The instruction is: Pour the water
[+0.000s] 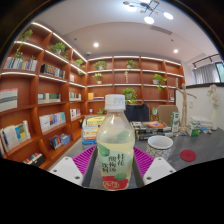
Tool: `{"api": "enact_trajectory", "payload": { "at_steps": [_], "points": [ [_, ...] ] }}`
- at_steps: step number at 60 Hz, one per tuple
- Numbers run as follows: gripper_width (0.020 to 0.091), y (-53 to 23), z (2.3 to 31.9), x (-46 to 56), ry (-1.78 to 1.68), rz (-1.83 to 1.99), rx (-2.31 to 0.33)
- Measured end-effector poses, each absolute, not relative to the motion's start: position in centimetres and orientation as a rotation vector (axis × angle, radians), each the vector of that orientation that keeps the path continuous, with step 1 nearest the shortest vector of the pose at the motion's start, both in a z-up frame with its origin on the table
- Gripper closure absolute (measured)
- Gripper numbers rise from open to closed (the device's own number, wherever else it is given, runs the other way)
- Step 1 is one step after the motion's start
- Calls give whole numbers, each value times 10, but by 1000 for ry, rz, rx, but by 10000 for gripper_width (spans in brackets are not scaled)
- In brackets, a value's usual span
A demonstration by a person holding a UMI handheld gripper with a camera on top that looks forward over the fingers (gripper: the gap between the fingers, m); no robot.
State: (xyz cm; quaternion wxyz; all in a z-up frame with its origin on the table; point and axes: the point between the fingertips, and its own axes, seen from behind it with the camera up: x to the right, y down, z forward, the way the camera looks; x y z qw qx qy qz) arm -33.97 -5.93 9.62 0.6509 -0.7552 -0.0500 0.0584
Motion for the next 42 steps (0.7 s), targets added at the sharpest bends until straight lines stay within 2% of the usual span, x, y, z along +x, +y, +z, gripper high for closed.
{"api": "enact_trajectory", "payload": {
  "at_steps": [1,2,3,5,13,15,16,31,42],
  "points": [
    [496,-58,96,-337,-110,121,-1713],
    [570,-57,96,-334,-104,107,-1712],
    [603,-57,96,-333,-106,98,-1709],
    [604,-58,97,-336,-122,106,-1702],
    [714,-58,97,-337,-119,144,-1692],
    [705,-58,97,-336,-120,143,-1694],
    [741,-58,97,-336,-120,143,-1693],
    [744,-57,97,-335,-62,192,-1722],
    [745,-36,121,-346,291,555,-1733]
  ]
}}
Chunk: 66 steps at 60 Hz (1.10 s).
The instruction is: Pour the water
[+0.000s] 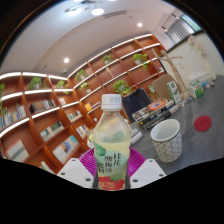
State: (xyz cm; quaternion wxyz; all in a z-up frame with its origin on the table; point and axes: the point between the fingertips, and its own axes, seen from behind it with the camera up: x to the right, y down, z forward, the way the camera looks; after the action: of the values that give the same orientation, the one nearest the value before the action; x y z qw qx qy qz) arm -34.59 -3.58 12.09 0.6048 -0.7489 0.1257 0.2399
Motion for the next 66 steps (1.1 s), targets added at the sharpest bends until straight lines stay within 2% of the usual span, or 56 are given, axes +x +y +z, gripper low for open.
{"api": "enact_trajectory", "payload": {
  "at_steps": [9,11,12,18,19,40,57,62,65,66],
  "points": [
    [744,-15,153,-349,644,986,-1553],
    [725,-11,160,-349,726,1084,-1500],
    [726,-20,172,-354,781,1125,-1482],
    [727,-5,178,-342,995,1321,-1324],
    [726,-14,187,-340,1031,1356,-1303],
    [726,-11,193,-314,1464,1732,-903],
    [722,-9,187,-316,1470,1703,-978],
    [723,-6,196,-329,1343,1622,-1106],
    [723,-27,216,-344,1226,1546,-1180],
    [723,-8,213,-341,1178,1513,-1217]
  ]
}}
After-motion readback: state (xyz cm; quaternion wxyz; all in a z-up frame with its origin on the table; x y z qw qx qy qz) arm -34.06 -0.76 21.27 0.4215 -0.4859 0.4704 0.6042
